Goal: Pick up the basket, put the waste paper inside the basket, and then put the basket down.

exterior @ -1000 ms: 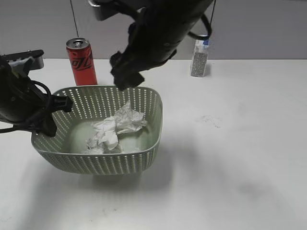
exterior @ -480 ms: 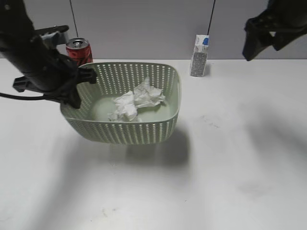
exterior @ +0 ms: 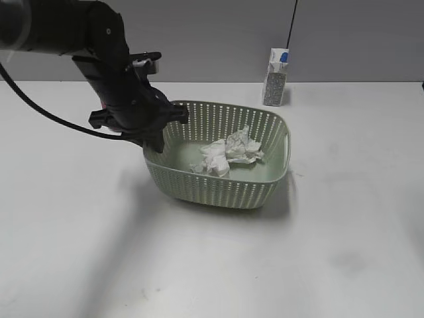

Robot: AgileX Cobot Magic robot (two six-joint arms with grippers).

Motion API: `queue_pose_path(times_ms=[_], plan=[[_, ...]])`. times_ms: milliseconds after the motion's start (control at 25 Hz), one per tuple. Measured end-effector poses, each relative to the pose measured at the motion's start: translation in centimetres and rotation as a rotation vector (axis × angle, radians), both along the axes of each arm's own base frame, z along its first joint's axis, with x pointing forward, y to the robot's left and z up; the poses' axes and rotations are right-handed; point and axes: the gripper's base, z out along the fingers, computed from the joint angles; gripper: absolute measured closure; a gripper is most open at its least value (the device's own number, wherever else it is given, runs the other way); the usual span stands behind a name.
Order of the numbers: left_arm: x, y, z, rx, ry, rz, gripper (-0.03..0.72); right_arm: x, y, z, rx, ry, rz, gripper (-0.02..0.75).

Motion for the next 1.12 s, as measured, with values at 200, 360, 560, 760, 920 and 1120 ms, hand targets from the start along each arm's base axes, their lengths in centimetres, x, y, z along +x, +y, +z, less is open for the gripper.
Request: queue_pose_path(times_ms=[200, 360, 560, 760, 920, 1120], plan=[[0.4, -0.1, 0.2, -0.019, -0.028, 0.011, 0.286, -6.6, -0.9, -0.7, 0.017, -0.091, -0.009, 0.145], [0.2, -0.1, 0.2, -0.021, -0.008, 0.015, 0.062, -11.9, -1.6, -1.9, 0.045, -0.184, -0.033, 0.146], [-0.1, 0.4, 1.8, -0.022, -0.011, 0.01, 0.037, -17.1, -2.4, -5.0, 0.063, -0.245, -0.045, 0.146], [0.0, 2.7, 5.0, -0.03, -0.06, 0.006, 0.038, -20.5, -2.8, -7.6, 0.095, -0.305, -0.072, 0.146], [-0.4, 5.4, 7.7, -0.007, -0.086, -0.016, 0.045, -22.6, -3.1, -8.1, 0.114, -0.372, -0.077, 0.146], [-1.1, 9.3, 11.0, 0.021, -0.109, -0.009, 0.059, -24.7, -3.4, -7.8, 0.143, -0.51, -0.077, 0.146]])
